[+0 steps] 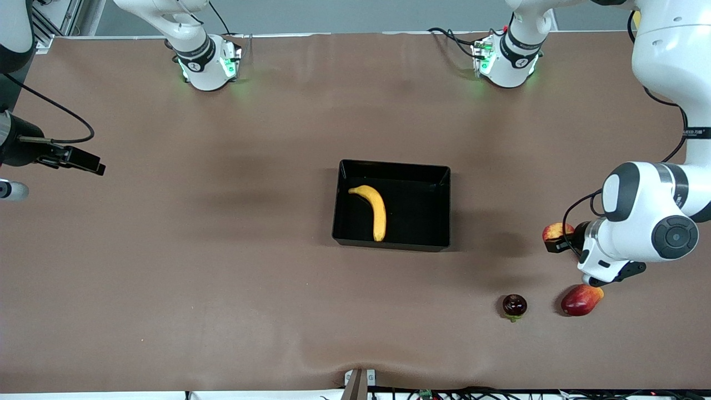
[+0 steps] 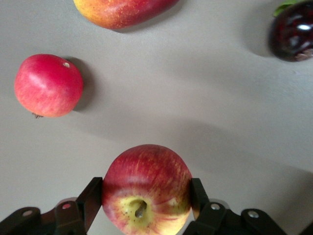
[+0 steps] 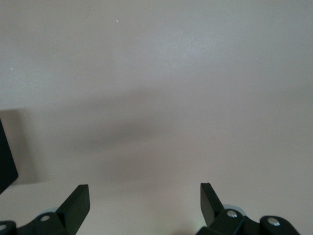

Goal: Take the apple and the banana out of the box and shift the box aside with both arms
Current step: 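Lower the apple beside the red apple and open the left gripper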

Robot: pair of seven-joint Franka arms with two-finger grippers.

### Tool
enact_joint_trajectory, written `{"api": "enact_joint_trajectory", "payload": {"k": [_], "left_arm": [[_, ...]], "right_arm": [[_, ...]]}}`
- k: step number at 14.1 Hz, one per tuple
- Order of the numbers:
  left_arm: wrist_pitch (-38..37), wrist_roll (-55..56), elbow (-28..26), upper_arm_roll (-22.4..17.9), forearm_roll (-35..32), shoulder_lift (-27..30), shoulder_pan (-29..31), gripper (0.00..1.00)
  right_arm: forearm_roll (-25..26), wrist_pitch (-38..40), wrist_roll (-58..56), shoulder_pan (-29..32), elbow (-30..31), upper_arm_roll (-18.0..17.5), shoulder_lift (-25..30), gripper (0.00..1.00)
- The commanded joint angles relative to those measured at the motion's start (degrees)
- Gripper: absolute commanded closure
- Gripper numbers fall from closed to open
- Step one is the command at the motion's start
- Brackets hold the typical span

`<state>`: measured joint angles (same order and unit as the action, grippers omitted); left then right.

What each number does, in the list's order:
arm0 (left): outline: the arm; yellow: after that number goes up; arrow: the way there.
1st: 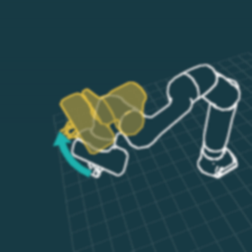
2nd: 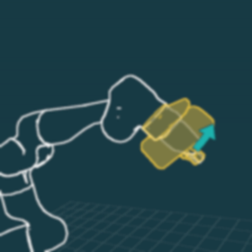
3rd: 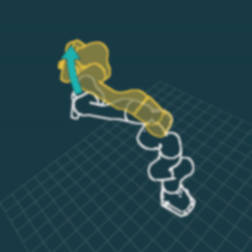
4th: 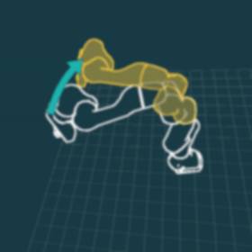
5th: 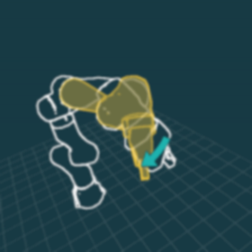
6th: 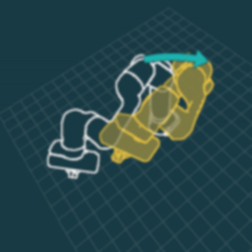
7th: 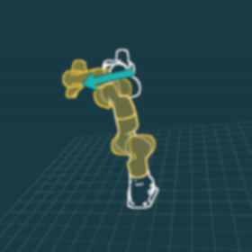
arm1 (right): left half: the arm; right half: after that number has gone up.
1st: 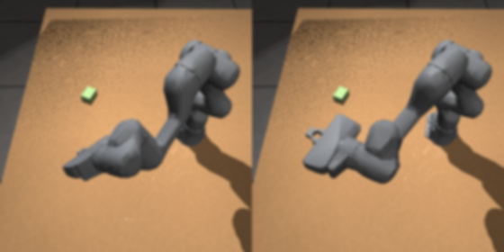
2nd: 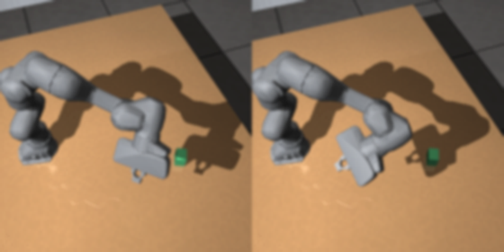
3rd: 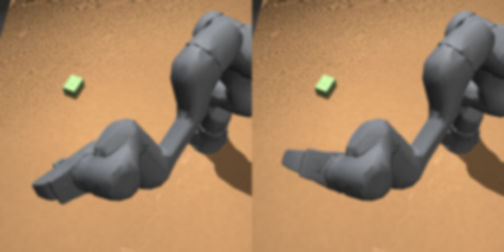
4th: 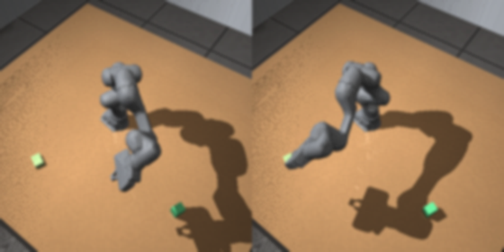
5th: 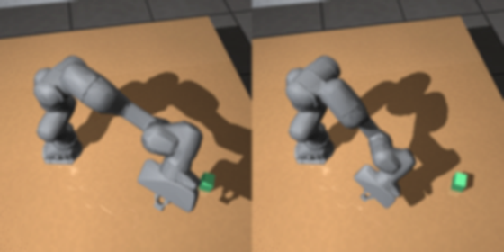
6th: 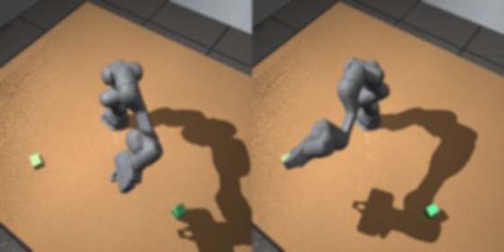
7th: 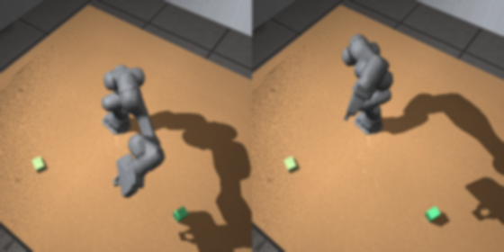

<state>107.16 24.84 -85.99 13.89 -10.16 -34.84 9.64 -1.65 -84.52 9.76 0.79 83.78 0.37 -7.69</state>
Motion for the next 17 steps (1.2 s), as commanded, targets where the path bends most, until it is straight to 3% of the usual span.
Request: {"api": "enact_joint_trajectory", "payload": {"k": [1,10,17], "left_arm": [[3.04,-0.41,-1.37,0.43,-1.0,-0.57,1.43,1.0],[10.69,-1.9,-2.87,0.35,-1.44,-4.09,2.58,1.0],[10.96,-2.08,-2.17,0.35,-4.6,-5.76,2.05,1.0]], "right_arm": [[-0.81,-0.12,2.02,-0.09,-0.2,-0.02,-0.65,0.0],[-3.19,-5.48,1.23,0.71,-0.64,0.07,-5.04,0.0],[-3.27,-10.66,1.93,2.54,-0.55,0.15,-9.08,0.0]]}}
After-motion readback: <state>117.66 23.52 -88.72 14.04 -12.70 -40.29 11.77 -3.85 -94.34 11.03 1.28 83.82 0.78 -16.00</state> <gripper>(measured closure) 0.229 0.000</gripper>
